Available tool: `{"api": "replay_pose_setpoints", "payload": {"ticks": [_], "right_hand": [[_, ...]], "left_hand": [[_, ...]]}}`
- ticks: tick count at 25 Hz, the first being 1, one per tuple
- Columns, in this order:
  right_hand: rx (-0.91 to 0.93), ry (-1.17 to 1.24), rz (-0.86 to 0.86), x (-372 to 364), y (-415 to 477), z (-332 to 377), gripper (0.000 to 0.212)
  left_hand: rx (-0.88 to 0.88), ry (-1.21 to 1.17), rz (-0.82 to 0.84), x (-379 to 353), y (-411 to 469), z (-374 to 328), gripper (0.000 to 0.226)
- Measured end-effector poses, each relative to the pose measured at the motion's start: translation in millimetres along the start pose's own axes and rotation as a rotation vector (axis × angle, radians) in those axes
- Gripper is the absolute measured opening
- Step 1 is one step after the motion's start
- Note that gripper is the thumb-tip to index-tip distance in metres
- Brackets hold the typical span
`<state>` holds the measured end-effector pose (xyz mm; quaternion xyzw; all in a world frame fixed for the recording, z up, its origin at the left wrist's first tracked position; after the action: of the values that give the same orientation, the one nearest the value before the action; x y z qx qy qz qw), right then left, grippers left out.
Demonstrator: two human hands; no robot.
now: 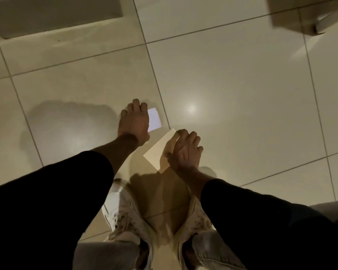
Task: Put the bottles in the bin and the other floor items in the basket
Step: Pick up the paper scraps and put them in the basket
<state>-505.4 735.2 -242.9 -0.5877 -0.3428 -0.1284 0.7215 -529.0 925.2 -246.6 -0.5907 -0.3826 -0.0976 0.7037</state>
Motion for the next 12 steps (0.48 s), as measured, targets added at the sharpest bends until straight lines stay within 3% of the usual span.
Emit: {"api": "replay_pose_setpoints", "payload": {"ticks": [3, 6, 9, 12], "right_hand": [[-0.018, 0.062, 0.035, -2, 14, -6, 0.087], [0.004, 0.015, 0.160, 5, 17, 1, 0.065], [-0.025, 0.013, 0.158, 29, -16, 2, 0.038], [0.012, 0.005, 0.114, 81, -84, 8, 0.027]], "left_hand": [[-0.005, -0.050, 0.056, -3, 5, 1, 0.061], [-0.032, -0.209, 0.096, -5, -12, 3, 0.033], [-0.003, -0.388, 0.190, -3, -60, 2, 0.035], [0.057, -0.506, 0.176, 25, -137, 6, 0.033]]}}
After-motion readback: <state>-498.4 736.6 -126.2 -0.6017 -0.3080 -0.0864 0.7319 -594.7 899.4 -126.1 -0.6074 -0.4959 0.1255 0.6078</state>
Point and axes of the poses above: each hand's wrist, its own y-axis towards the middle knuckle, its own x-axis out of the back of the hand, z = x × y, the point moved 7 cm from there along y, towards the middle knuckle, and after that the axes turned 15 degrees about z, right-handed, at the moved point
